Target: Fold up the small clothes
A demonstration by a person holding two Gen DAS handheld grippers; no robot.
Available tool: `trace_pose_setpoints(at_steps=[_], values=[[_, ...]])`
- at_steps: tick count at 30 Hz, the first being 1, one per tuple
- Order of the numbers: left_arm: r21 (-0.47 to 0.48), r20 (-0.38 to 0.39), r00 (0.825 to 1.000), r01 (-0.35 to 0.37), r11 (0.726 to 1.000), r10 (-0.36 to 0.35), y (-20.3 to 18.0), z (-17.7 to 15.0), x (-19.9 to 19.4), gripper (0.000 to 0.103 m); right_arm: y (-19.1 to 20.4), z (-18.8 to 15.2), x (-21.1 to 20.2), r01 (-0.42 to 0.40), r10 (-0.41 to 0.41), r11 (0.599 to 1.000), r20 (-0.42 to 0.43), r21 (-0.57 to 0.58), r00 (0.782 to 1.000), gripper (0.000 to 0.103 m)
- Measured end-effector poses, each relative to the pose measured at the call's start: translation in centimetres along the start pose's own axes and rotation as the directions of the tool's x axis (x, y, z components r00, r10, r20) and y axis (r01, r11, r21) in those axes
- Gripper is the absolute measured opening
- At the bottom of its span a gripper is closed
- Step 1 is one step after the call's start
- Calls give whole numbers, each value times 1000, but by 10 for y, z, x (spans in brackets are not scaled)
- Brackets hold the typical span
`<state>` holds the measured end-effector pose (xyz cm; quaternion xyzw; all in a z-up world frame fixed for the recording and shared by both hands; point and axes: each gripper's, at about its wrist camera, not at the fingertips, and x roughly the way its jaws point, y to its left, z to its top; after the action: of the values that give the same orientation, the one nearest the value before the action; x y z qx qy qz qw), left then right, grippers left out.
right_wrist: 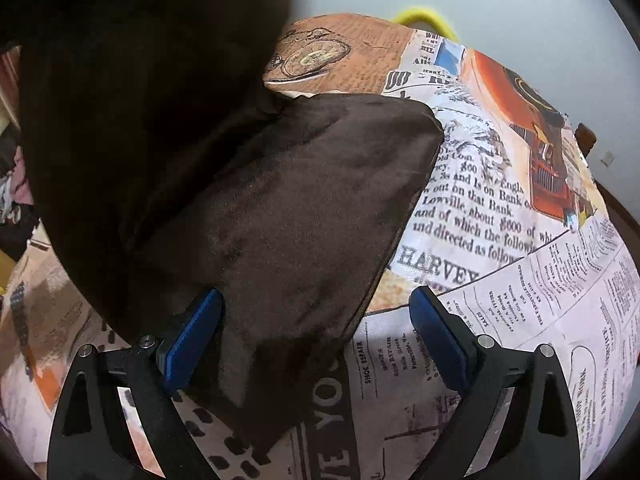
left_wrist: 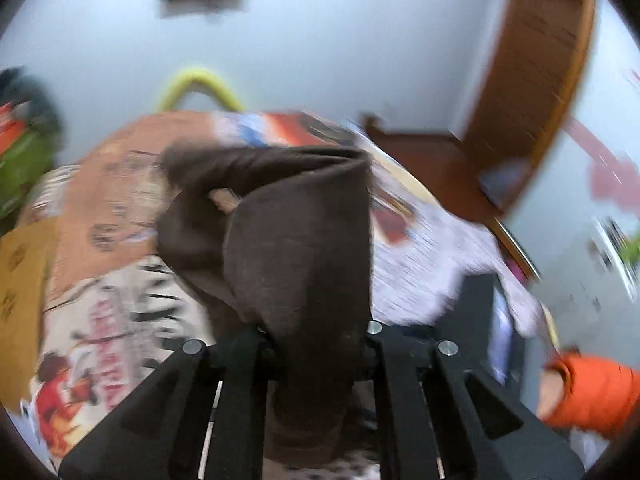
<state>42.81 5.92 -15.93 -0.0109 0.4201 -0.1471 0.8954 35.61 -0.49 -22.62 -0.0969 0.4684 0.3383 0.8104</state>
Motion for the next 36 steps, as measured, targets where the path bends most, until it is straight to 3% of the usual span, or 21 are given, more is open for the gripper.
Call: trace_pose_setpoints(at_steps=[5, 13, 16, 19, 22, 27, 32, 36], values=[[-8, -107, 994, 11, 1000, -12, -1, -22, 23, 10, -18, -5, -22, -100, 100, 990, 4, 102, 995, 91], [-52, -136, 990, -40, 998, 32, 13, -56, 19, 12, -34, -18, -58, -70, 64, 990, 47, 124, 997, 91], [-59, -143, 990, -24, 998, 15, 8, -65, 12, 24, -40, -18, -66, -34, 26, 989, 62, 143, 998, 91], [-59, -147, 989, 15, 998, -23, 4, -74, 3, 55, -46, -15, -60, 1, -10, 987, 54, 161, 998, 91], [-42, -155, 987, 33, 999, -39, -1, -82, -7, 59, -48, -15, -56, 31, -38, 986, 43, 167, 998, 91], [-105, -158, 985, 57, 993, -73, 10, -94, -27, 59, -51, -25, -60, 59, -65, 984, 30, 170, 997, 91], [-117, -104, 994, -49, 992, 37, 30, -96, -43, 66, -57, -32, -61, 114, -118, 981, 19, 158, 993, 91], [-127, -152, 984, -110, 986, 90, 43, -99, -22, 66, -62, -29, -59, 149, -156, 976, 32, 159, 987, 91]])
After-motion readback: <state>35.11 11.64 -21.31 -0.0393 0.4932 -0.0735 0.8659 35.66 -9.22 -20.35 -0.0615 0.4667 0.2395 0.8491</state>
